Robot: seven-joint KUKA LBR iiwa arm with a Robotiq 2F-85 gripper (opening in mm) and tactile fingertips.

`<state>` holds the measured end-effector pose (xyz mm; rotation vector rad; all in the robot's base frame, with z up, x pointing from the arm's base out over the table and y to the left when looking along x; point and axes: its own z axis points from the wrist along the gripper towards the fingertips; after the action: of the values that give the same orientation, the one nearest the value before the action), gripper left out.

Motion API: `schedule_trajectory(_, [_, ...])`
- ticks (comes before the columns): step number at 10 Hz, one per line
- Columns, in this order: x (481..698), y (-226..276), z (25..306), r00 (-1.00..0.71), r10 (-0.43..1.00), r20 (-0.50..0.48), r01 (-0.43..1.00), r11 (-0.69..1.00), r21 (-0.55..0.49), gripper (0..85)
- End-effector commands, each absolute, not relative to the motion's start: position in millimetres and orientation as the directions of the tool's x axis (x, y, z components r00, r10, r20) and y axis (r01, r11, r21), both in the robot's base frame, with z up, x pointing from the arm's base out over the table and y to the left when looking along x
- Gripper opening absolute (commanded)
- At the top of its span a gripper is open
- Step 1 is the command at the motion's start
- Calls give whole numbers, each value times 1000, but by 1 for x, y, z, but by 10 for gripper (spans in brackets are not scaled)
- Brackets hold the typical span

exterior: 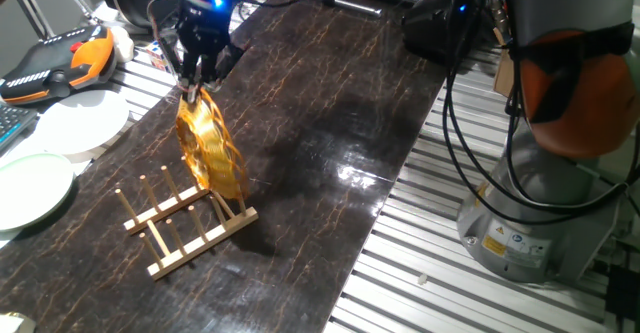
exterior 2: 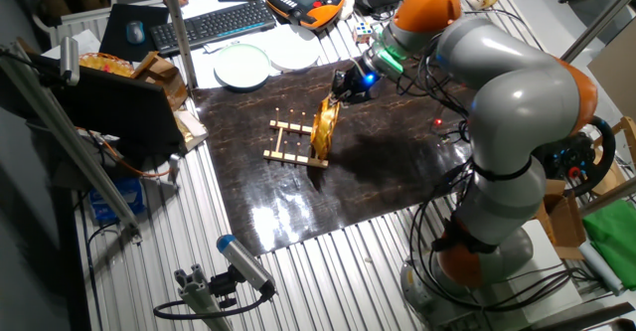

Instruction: Take the dish off the dish rack

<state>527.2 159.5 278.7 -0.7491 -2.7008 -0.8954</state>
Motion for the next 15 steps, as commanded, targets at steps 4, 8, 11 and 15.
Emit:
schedule_trajectory(4, [530,138,301,-847,401,349,531,669,520,7])
schedule_trajectory(8, [527,118,318,-833,416,365,553,627,549,7])
schedule_trajectory(11, [533,95,323,-882,386,271,470,757,453,7])
schedule_trajectory(15, [555,45,302,-966,226,124,250,936,248,7])
